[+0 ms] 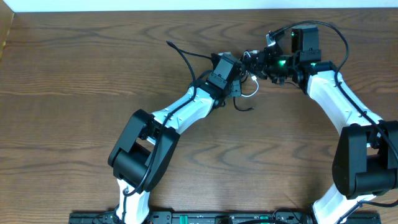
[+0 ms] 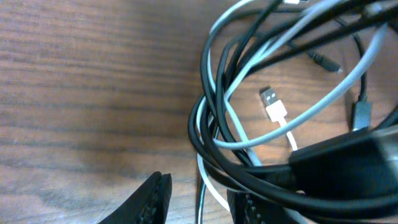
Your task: Untangle cables
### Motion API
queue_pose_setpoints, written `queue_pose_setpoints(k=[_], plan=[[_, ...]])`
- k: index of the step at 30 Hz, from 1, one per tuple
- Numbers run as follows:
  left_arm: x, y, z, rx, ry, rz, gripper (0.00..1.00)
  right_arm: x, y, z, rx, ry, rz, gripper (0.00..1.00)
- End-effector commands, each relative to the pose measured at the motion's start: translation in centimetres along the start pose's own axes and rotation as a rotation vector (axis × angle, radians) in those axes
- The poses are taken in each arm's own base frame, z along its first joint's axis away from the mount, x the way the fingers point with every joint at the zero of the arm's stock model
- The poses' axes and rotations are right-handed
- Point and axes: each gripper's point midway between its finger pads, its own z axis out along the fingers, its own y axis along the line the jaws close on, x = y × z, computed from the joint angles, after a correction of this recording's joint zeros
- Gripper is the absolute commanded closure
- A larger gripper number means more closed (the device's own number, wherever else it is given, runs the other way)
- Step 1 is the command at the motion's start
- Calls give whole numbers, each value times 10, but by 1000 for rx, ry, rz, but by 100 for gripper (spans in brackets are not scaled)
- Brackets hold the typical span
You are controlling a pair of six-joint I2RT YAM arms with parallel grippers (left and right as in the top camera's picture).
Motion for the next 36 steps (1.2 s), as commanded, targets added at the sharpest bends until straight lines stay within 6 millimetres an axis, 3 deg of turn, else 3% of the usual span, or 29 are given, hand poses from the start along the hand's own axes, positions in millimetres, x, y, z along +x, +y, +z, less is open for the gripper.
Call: queue_pose_setpoints(k=[1, 5, 6, 8, 9, 13, 16, 18, 25, 26, 27, 28, 30, 31, 34, 36], plan=[[-9, -3, 3, 6, -45, -17, 62, 1, 7, -2, -32, 18, -26, 99], [-20, -10, 2, 38, -89, -21, 60, 2, 9, -2, -42, 25, -25, 99], [-22, -11, 2, 43, -96, -22, 64, 2, 9, -3, -49, 27, -25, 99], [-22, -12, 2, 44, -97, -22, 86, 0, 10, -7, -66, 29, -24, 99], [-22, -11, 2, 43, -95, -21, 92, -3, 9, -10, -70, 23, -22, 99], [-19, -8, 2, 30, -82, -9, 93, -18, -2, -24, -59, -23, -3, 99], [-12, -2, 2, 8, -53, 13, 93, -39, -26, -43, 11, -110, 11, 99], [-6, 2, 2, -10, -29, 15, 92, -48, -58, -54, 151, -172, 35, 99], [-2, 5, -17, -34, 12, 120, 92, -36, -140, -86, 614, -224, 86, 99], [-3, 5, -18, -33, 11, 127, 93, -33, -147, -91, 661, -224, 91, 97], [-3, 5, -19, -33, 11, 127, 93, -32, -152, -94, 692, -221, 86, 86], [-2, 5, -19, -35, 14, 128, 93, -30, -157, -98, 728, -219, 88, 63], [-1, 6, -19, -38, 19, 128, 92, -28, -161, -102, 755, -211, 80, 39], [-1, 6, -19, -38, 20, 127, 93, -28, -161, -103, 755, -206, 67, 34], [6, -13, -20, 71, 64, 129, 93, -31, -145, -96, 686, -142, -75, 30], [11, -36, -24, 206, 100, 127, 92, -33, -130, -94, 636, -109, -139, 28]])
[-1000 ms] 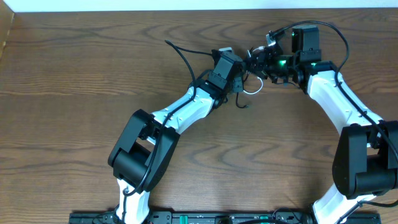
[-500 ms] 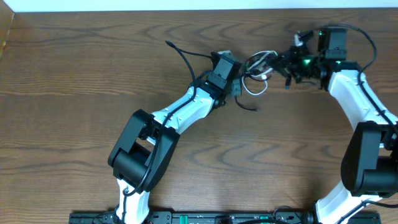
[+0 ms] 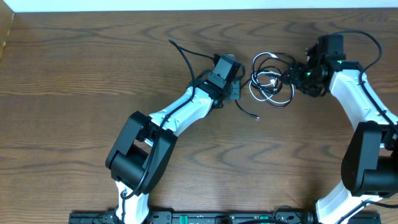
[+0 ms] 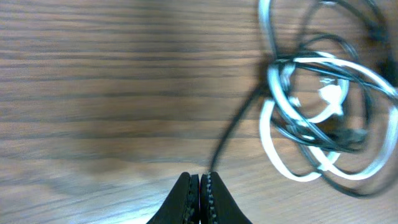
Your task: Untangle cables
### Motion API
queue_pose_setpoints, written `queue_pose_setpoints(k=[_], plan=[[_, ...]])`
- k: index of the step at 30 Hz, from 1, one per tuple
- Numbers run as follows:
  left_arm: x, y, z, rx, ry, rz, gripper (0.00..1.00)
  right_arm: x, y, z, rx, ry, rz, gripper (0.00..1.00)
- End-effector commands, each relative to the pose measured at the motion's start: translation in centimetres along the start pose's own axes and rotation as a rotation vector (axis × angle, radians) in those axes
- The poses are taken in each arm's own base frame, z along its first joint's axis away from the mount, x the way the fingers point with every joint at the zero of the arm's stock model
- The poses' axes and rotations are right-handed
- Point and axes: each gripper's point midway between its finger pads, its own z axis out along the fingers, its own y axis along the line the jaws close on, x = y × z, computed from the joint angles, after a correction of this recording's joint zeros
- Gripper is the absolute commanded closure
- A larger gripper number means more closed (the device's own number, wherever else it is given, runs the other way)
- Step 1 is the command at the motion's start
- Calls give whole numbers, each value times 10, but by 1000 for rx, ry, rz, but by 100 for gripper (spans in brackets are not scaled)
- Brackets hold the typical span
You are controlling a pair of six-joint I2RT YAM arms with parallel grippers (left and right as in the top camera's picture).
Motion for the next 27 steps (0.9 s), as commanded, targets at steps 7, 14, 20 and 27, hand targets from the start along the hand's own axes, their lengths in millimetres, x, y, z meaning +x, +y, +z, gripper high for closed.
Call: queue_pose_setpoints(k=[7, 14, 20, 27], plan=[[-11, -42, -11, 224, 24, -250, 92, 0, 48, -6, -128, 8, -387, 29], [-14, 23, -8, 69, 56, -436, 91, 36, 62, 38, -150, 115, -741, 36], [-2, 52, -11, 8, 128, -478, 89, 41, 60, 77, -106, 123, -800, 57], [-1, 52, -11, 7, 131, -471, 89, 42, 69, 85, -158, 115, -782, 73]])
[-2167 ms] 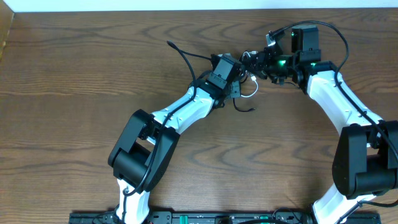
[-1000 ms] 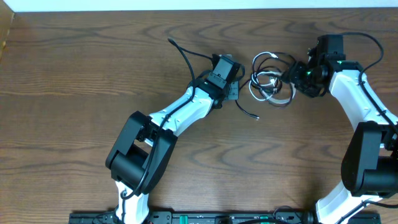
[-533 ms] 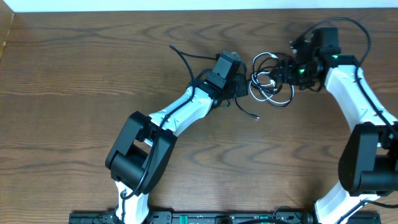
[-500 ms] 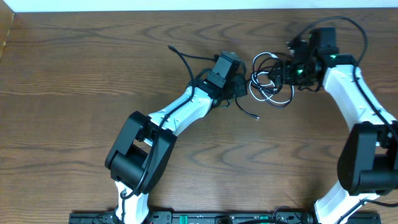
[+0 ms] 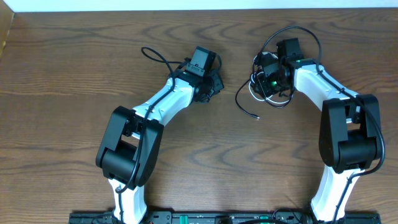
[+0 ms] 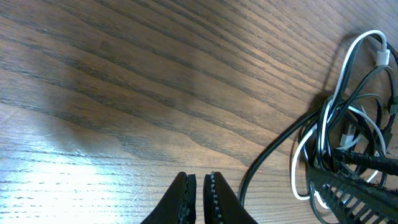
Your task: Untangle cables
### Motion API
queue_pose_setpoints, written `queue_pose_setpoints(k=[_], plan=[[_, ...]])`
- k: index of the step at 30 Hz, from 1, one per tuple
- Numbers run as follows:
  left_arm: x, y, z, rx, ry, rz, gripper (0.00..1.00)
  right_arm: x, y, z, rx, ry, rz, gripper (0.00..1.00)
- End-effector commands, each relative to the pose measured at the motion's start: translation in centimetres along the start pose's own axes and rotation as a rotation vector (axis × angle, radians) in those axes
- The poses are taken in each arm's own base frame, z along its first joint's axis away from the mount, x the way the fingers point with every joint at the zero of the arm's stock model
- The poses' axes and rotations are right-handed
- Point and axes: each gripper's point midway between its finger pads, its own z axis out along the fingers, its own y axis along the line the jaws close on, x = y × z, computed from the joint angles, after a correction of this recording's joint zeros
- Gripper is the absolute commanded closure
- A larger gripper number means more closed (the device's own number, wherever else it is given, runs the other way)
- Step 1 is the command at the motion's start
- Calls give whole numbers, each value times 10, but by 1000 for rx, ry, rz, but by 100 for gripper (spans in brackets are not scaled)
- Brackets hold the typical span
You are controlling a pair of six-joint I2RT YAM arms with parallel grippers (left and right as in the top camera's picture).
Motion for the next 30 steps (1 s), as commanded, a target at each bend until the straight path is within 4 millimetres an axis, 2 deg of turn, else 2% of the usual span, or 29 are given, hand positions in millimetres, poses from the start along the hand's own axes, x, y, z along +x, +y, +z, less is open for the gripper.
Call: queue_pose_setpoints(k=[1, 6, 9, 12, 14, 17, 18, 20, 23, 26, 30], plan=[[-1, -2, -5, 6, -2, -1, 89, -9, 10, 4, -58, -33, -11, 77], [1, -3, -5, 9, 8, 13, 92, -12, 17, 3, -100, -44, 63, 99], [4, -18, -8, 92, 43, 64, 92, -10, 28, 1, -170, -36, 112, 99], [11, -49, -17, 264, 88, 209, 92, -15, 54, -12, -362, -65, 133, 99], [18, -66, -26, 362, 123, 281, 92, -24, 79, -32, -576, -114, 147, 99], [26, -67, -28, 387, 164, 290, 92, -32, 104, -61, -814, -176, 137, 99], [29, -68, -29, 396, 176, 296, 92, -34, 107, -67, -851, -192, 134, 99], [32, -69, -30, 404, 193, 293, 92, -40, 100, -71, -862, -205, 173, 99], [35, -68, -29, 397, 198, 304, 92, -43, 78, -63, -779, -179, 306, 99], [34, -67, -29, 391, 192, 302, 92, -38, 59, -50, -669, -118, 457, 99], [34, -67, -28, 387, 191, 302, 91, -30, 51, -38, -572, -61, 564, 99]])
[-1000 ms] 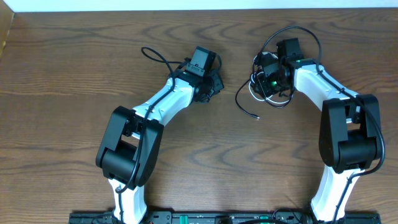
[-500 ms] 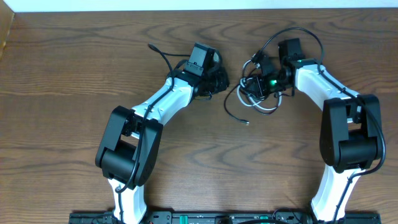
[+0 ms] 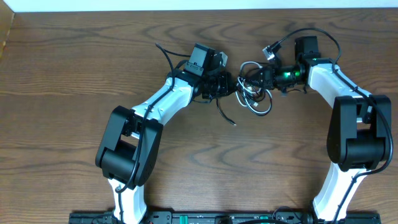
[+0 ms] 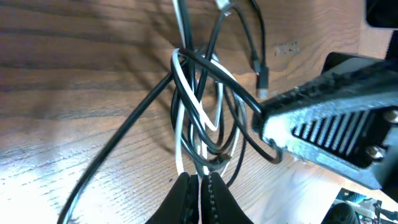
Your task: Untangle cables
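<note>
A tangle of black and white cables (image 3: pixel 256 98) lies on the wooden table between my two grippers. In the left wrist view the white cable (image 4: pixel 181 124) runs down into my left gripper (image 4: pixel 200 182), which is shut on it; overhead that gripper (image 3: pixel 231 85) sits at the bundle's left edge. My right gripper (image 3: pixel 261 78) comes in from the right and is shut on the bundle's black loops; its ribbed finger (image 4: pixel 323 127) shows in the left wrist view. One black strand (image 4: pixel 124 134) trails away, its free end (image 3: pixel 227 116) lying loose on the wood.
The brown wooden table (image 3: pixel 74 93) stretches around the bundle. The left arm's own black lead (image 3: pixel 163 51) loops behind its wrist. A small plug (image 4: pixel 262 79) hangs among the loops. The table's far edge meets a white strip at the top.
My left gripper has moved right from bare wood to the bundle and is now shut on the white cable. The right gripper has brought the bundle leftward, and the loose black tail lies further left.
First both grippers met at the bundle, the left open among the loops. Then the right held the bundle off to the right while the left was shut on a black strand. Then the left sat apart with nothing in it. Now both are at the bundle again.
</note>
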### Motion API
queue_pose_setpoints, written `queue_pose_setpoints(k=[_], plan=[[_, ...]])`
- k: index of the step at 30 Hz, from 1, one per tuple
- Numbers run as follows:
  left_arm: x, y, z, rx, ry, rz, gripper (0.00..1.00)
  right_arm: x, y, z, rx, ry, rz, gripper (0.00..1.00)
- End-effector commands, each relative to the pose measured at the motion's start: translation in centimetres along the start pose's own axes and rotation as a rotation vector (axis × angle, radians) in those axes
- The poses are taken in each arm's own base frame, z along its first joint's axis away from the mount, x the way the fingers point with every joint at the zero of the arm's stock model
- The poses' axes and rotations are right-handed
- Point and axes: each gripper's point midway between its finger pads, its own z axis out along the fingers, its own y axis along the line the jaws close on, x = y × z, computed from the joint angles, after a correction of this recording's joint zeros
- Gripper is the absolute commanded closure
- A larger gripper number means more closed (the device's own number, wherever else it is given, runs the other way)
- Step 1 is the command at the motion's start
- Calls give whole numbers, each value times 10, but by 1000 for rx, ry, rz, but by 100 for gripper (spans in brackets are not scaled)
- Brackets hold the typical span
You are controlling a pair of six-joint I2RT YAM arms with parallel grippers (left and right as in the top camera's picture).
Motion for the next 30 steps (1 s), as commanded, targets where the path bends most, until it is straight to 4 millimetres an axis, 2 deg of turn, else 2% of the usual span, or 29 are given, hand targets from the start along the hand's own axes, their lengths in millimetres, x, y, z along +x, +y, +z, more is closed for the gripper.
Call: queue_pose_setpoints(k=[1, 4, 7, 8, 10, 14, 16, 18, 26, 30], plan=[[-3, -10, -9, 12, -17, 27, 91, -2, -11, 5, 78, -5, 123, 99], [-3, 5, -8, -85, -45, -59, 88, 2, -6, 11, 76, 8, 144, 99], [-6, 10, -4, -149, -100, -152, 83, 4, -11, 13, 109, 11, 170, 99], [-6, 11, -2, -170, -120, -181, 75, 4, -11, 12, 109, 11, 171, 99], [-6, 8, 5, -192, -159, -222, 70, 4, -11, 12, 110, 10, 171, 99], [0, -6, 27, -155, -162, -234, 70, 3, -12, 11, 113, 7, 172, 99], [5, -1, 35, -166, -152, -268, 70, 3, -13, 10, 113, 4, 175, 99], [12, 13, 46, -195, -131, -292, 71, 2, -14, 8, 114, 2, 179, 99], [27, 38, 68, -250, -99, -372, 71, 0, -17, 5, 116, -7, 184, 99], [25, 39, 78, -233, -110, -367, 71, 1, -17, 5, 116, -5, 181, 99]])
